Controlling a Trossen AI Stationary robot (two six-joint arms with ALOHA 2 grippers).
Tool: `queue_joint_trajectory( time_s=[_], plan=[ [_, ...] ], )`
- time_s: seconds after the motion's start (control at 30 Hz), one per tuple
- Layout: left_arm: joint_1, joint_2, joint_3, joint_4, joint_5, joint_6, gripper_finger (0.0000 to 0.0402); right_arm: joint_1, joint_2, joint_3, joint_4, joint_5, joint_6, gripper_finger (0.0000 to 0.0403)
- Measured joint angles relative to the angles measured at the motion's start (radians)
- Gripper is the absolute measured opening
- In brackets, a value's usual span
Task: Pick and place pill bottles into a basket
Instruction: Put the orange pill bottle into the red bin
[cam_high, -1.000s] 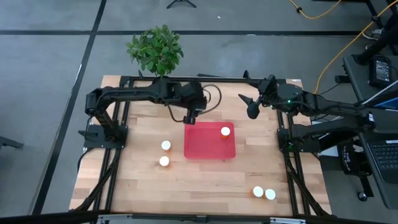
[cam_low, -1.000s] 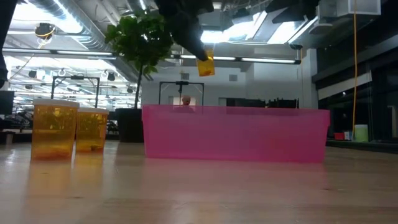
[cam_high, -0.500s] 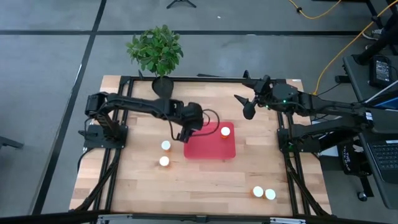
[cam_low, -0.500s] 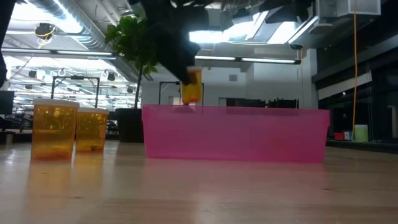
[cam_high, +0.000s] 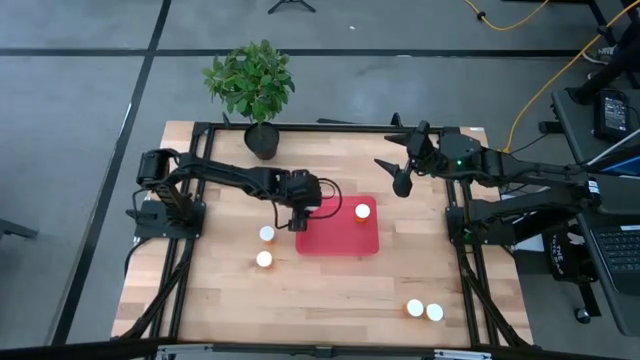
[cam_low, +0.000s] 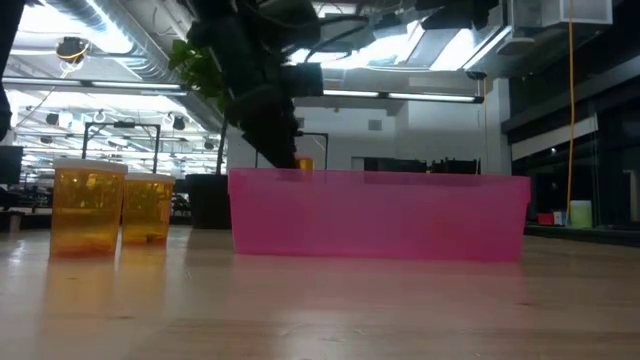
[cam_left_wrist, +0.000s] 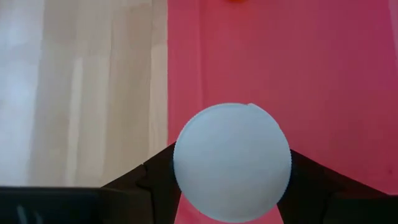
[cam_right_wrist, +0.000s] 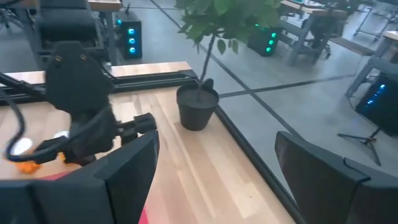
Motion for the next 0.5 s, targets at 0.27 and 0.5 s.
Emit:
queue_joint_trajectory(
  time_s=[0.27,0.5],
  plan=[
    [-0.003,0.000,-0.086,0.055,0.003,-0.093,0.0206,0.000,-0.008,0.000,-0.001,-0.041,-0.006,0.0323],
    [-0.001,0.000,-0.085,0.054,0.059,-0.148,0.0256,0.000,-0.008,0.000,-0.002,-0.043,-0.030,0.0323]
  ],
)
